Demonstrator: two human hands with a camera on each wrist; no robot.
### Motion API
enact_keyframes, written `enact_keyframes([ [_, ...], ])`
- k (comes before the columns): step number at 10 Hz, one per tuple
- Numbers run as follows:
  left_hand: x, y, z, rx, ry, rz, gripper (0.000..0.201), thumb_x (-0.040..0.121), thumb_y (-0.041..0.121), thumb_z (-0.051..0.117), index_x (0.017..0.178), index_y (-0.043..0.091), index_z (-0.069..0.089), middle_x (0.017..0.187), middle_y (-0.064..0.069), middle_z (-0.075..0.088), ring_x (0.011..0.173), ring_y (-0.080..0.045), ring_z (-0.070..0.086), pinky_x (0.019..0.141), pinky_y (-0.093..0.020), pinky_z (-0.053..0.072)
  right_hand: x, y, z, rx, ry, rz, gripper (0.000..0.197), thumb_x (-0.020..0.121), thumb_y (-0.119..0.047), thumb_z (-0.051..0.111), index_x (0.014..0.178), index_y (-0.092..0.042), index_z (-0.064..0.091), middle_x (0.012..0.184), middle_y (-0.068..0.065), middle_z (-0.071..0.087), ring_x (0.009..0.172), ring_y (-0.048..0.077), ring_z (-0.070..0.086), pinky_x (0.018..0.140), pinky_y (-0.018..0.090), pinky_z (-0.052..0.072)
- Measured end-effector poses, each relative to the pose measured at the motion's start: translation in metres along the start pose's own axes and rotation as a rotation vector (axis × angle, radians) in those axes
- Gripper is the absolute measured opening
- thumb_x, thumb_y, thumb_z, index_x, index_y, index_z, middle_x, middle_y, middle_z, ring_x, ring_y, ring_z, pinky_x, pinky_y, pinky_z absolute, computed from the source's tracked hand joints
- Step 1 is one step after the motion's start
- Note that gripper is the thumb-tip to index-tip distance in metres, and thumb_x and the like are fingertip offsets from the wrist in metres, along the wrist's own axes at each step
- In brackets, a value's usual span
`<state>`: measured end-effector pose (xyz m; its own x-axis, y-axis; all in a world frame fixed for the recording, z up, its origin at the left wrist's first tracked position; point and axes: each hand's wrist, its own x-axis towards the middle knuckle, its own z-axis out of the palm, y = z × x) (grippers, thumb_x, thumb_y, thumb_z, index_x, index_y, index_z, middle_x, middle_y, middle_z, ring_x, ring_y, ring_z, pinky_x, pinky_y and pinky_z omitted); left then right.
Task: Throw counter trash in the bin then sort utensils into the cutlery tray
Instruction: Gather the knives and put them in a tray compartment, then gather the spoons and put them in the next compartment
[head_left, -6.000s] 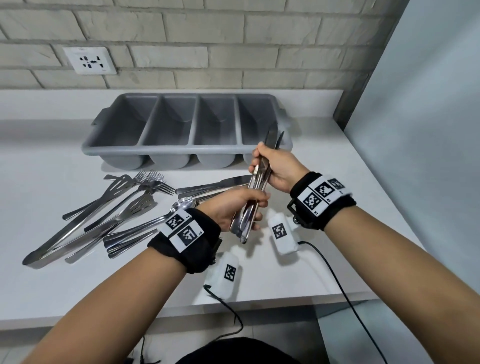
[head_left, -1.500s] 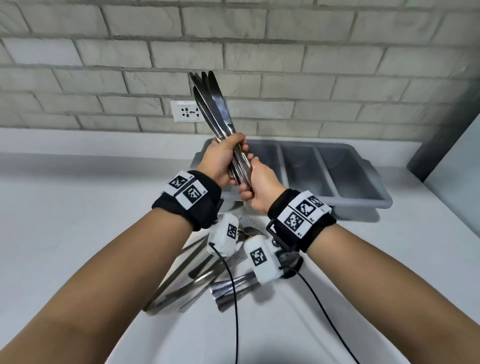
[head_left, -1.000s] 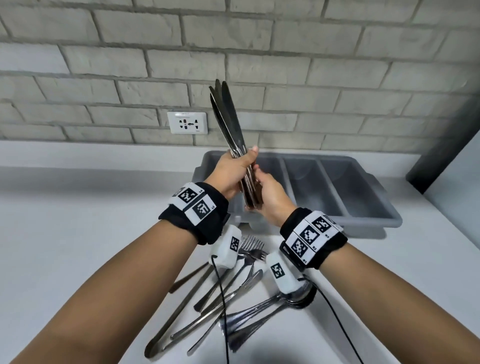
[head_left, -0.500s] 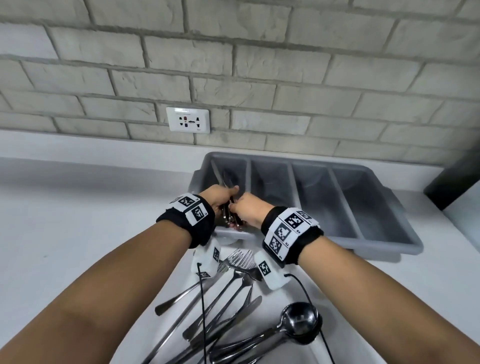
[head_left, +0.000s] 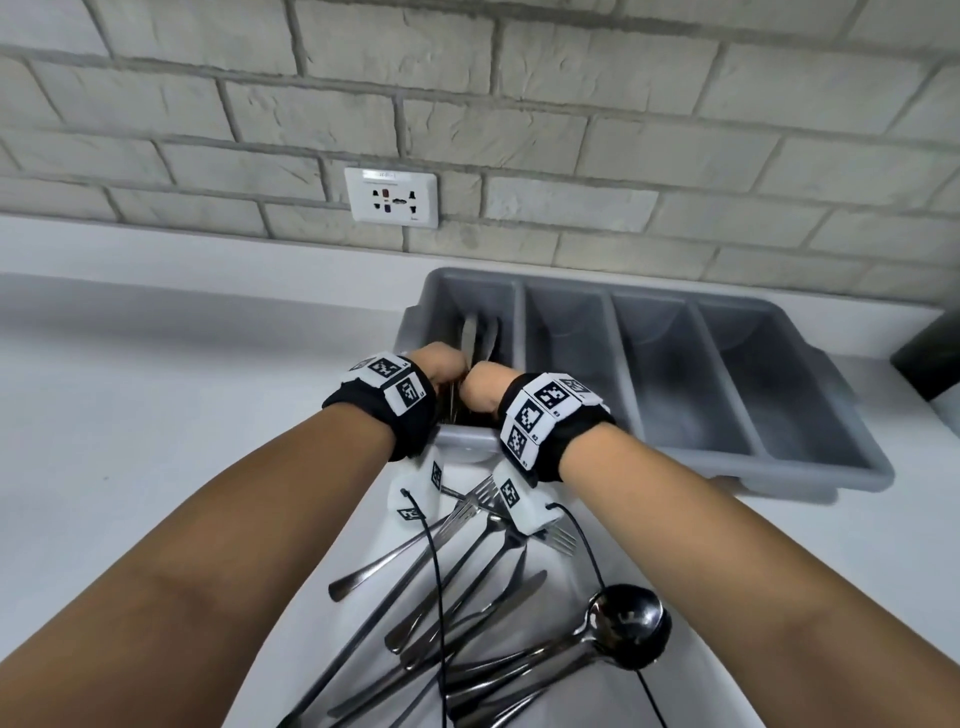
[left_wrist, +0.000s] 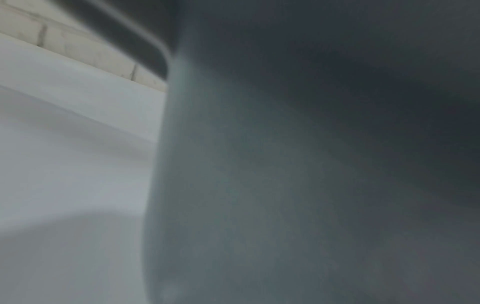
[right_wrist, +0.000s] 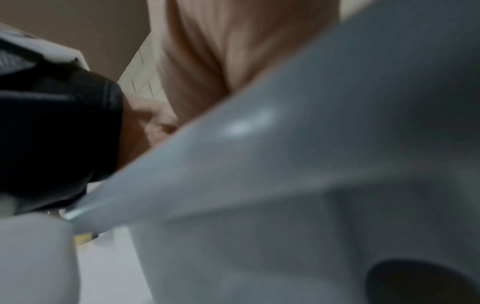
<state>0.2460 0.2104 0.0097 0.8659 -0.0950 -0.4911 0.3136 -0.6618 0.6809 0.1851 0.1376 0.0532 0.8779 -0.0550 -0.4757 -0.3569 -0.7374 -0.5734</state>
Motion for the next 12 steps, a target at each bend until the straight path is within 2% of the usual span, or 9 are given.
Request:
enact_keyframes([
  [1,0.005,0.006,-0.009,-0.065,0.039,0.020,0.032,0.095,0.008,0.038,0.064,0.011,0.046,0.065,0.001,0.037,0.057,-0.008,0.035,0.056,-0.016,0.033,0.002,-0.002,-0.006,-0.036,0.007,-0.017,0.037,0.098,-0.004,0.032,0.129,0.005,0.050,0.138,0.022,0.050,0.128,0.033,0.047,0.102,0.032,0.037],
  [2,-0.011,0.022,-0.022,-0.284,0.082,0.079,0.031,0.093,0.007,0.041,0.065,0.019,0.046,0.068,0.001,0.045,0.060,-0.009,0.044,0.062,-0.022,0.042,0.009,0.006,-0.024,0.345,0.086,-0.097,0.036,0.094,-0.007,0.041,0.127,0.004,0.050,0.124,0.022,0.058,0.114,0.035,0.057,0.097,0.037,0.045],
  [3,-0.039,0.030,-0.023,-0.417,0.033,0.117,0.028,0.092,-0.003,0.037,0.081,0.017,0.053,0.067,-0.002,0.047,0.058,-0.013,0.045,0.054,-0.023,0.041,0.001,0.014,-0.029,0.397,0.003,-0.120,0.036,0.092,-0.001,0.041,0.127,0.004,0.048,0.091,0.015,0.061,0.080,0.029,0.061,0.078,0.037,0.051],
  [4,-0.114,-0.001,0.011,-0.415,-0.099,0.227,0.033,0.092,-0.003,0.043,0.114,0.019,0.054,0.074,0.000,0.051,0.064,-0.012,0.050,0.057,-0.025,0.042,-0.071,0.076,-0.004,0.648,0.079,-0.120,0.021,0.092,0.006,0.043,0.107,-0.006,0.050,0.075,0.007,0.052,0.058,0.019,0.050,0.058,0.030,0.044],
  [5,-0.133,0.000,0.011,-0.314,-0.153,0.269,0.026,0.091,0.003,0.049,0.109,0.020,0.058,0.075,0.002,0.054,0.066,-0.011,0.052,0.061,-0.024,0.045,-0.081,0.089,-0.013,0.619,0.151,-0.160,0.015,0.090,0.001,0.049,0.090,-0.013,0.053,0.074,0.005,0.055,0.058,0.017,0.052,0.056,0.027,0.046],
  [7,-0.175,-0.019,0.050,0.039,-0.207,0.353,0.023,0.090,0.011,0.054,0.112,0.013,0.060,0.085,-0.001,0.059,0.068,-0.010,0.056,0.053,-0.017,0.044,-0.108,0.135,-0.021,0.274,0.259,-0.161,0.008,0.088,-0.009,0.054,0.086,-0.016,0.059,0.074,-0.002,0.055,0.065,0.011,0.052,0.059,0.023,0.044],
  [8,-0.192,-0.039,0.089,0.294,-0.222,0.358,0.029,0.089,0.014,0.056,0.117,0.009,0.063,0.104,-0.007,0.067,0.083,-0.016,0.061,0.067,-0.020,0.048,-0.120,0.172,-0.006,-0.049,0.270,-0.060,0.025,0.087,-0.015,0.057,0.111,-0.008,0.061,0.109,0.010,0.062,0.101,0.023,0.058,0.086,0.028,0.043],
  [10,-0.204,-0.066,0.138,0.650,-0.095,0.342,0.032,0.086,0.016,0.050,0.113,0.008,0.066,0.122,-0.009,0.064,0.116,-0.026,0.056,0.097,-0.030,0.044,-0.124,0.204,0.026,-0.235,0.108,0.044,0.041,0.085,-0.017,0.060,0.123,-0.003,0.054,0.129,0.017,0.056,0.116,0.031,0.056,0.095,0.033,0.047],
  [12,-0.210,-0.078,0.155,0.647,-0.029,0.339,0.026,0.082,0.026,0.061,0.103,0.011,0.068,0.104,-0.008,0.070,0.101,-0.025,0.063,0.083,-0.030,0.049,-0.123,0.213,0.034,-0.241,0.189,0.020,0.029,0.086,-0.008,0.054,0.113,0.003,0.061,0.121,0.018,0.063,0.113,0.033,0.057,0.090,0.030,0.046],
])
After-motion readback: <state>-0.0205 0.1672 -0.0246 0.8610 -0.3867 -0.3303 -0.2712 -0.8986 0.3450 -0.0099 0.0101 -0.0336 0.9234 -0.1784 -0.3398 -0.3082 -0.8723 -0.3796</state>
